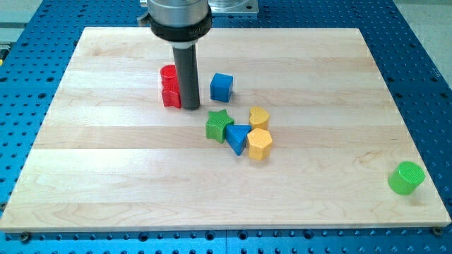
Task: Move the blue cube to the top of the yellow heart
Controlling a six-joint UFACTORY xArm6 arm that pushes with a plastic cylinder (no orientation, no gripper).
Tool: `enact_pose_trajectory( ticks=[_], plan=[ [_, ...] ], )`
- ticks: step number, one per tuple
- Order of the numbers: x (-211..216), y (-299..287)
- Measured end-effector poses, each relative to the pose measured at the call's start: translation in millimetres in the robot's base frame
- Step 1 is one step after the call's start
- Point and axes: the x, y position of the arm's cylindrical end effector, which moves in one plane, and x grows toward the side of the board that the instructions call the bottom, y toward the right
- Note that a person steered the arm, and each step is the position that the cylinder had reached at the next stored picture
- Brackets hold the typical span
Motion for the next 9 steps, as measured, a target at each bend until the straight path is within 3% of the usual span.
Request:
enact_pose_trajectory(
  ticks=[1,4,9],
  plan=[
    [-32.1,1.0],
    [-34.4,83.7],
    [37.0,112.3]
  ],
)
